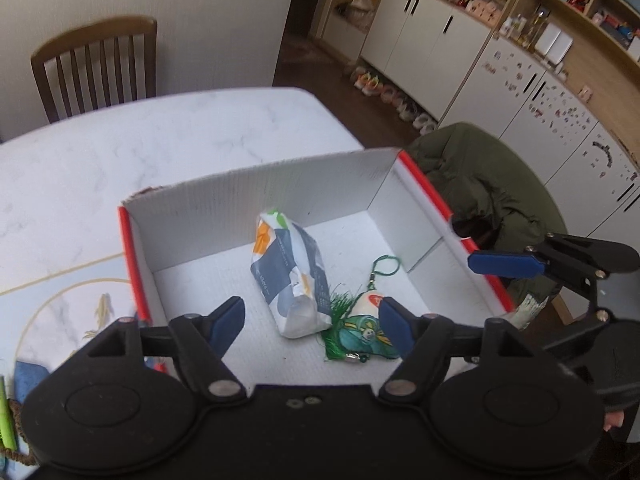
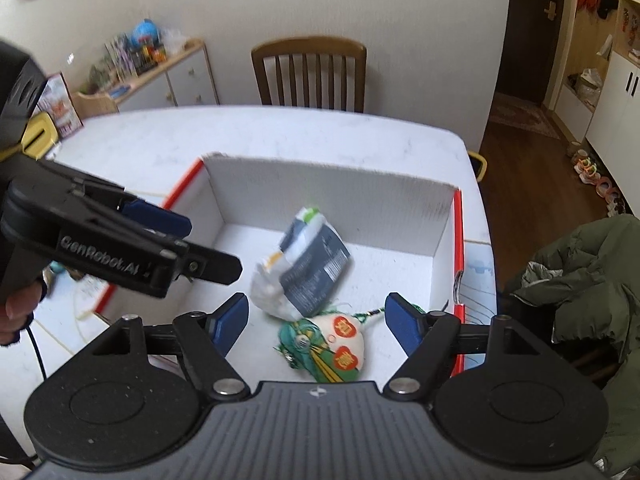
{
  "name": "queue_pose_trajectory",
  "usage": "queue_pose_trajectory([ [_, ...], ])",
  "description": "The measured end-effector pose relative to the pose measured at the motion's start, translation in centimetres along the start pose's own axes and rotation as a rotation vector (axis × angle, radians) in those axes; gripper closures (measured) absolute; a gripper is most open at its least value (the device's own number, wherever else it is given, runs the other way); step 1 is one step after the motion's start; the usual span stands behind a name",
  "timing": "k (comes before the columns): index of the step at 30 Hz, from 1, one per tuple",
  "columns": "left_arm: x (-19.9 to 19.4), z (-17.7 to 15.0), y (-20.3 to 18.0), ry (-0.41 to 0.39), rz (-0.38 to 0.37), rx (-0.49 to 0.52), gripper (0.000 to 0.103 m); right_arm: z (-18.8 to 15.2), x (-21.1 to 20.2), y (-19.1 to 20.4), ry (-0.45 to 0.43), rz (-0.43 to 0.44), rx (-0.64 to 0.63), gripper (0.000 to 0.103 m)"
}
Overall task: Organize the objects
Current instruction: 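Withdraw both tools from the box back toward the pile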
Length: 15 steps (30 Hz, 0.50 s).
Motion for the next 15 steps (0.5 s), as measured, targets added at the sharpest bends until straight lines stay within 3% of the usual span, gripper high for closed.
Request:
queue_pose_trajectory([
  [5, -2.9, -1.0, 0.1, -0.054, 0.006, -0.001, 0.022, 0.4, -2.0, 1.4, -0.054, 0.017, -0.002, 0.021],
  [15, -7.8, -3.4, 3.5, -0.145, 0.036, -0.046, 0.008, 0.7, -4.4, 5.6, -0.12, 0.054, 0.014, 0.02],
])
Point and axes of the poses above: each gripper's, at about its wrist camera, not at the fingertips, and x roughly the way its jaws point, y to its left, z to its top, the point moved 7 cm from there along x, roughly the way its jaws point, and after that the axes turned 2 degrees about -x, right-handed, at the moved point
